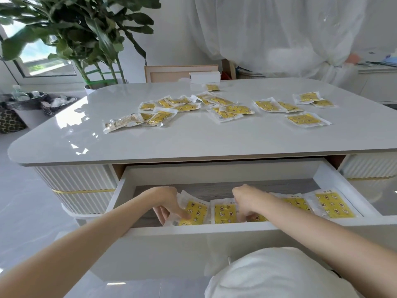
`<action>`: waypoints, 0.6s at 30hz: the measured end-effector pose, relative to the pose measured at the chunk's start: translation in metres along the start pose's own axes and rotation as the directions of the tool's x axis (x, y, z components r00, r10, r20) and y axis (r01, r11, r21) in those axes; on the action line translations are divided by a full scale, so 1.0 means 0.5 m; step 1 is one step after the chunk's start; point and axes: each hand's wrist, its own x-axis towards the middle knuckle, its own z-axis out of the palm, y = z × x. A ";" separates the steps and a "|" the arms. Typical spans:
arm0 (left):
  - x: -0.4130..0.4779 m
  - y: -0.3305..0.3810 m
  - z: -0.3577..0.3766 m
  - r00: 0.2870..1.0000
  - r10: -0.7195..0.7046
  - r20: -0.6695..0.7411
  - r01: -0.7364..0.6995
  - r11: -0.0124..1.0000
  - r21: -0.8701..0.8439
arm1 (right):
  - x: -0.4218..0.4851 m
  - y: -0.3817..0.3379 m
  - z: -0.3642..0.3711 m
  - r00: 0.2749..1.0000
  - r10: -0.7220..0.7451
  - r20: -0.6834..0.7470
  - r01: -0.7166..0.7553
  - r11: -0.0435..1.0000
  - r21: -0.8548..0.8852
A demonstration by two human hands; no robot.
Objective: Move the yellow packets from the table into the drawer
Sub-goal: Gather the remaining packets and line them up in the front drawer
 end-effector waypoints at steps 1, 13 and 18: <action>0.000 -0.002 -0.001 1.000 -0.024 -0.014 0.025 0.997 0.067 | 0.001 0.000 0.002 1.000 -0.005 -0.002 0.005 1.000 -0.008; -0.004 -0.005 0.017 0.989 -0.009 0.149 -0.013 0.989 0.147 | 0.014 -0.001 0.010 0.983 -0.176 0.046 0.168 0.976 0.138; -0.030 -0.007 0.005 0.994 -0.064 0.086 0.046 0.979 0.200 | 0.002 -0.010 -0.003 0.981 -0.195 -0.017 0.196 0.977 0.085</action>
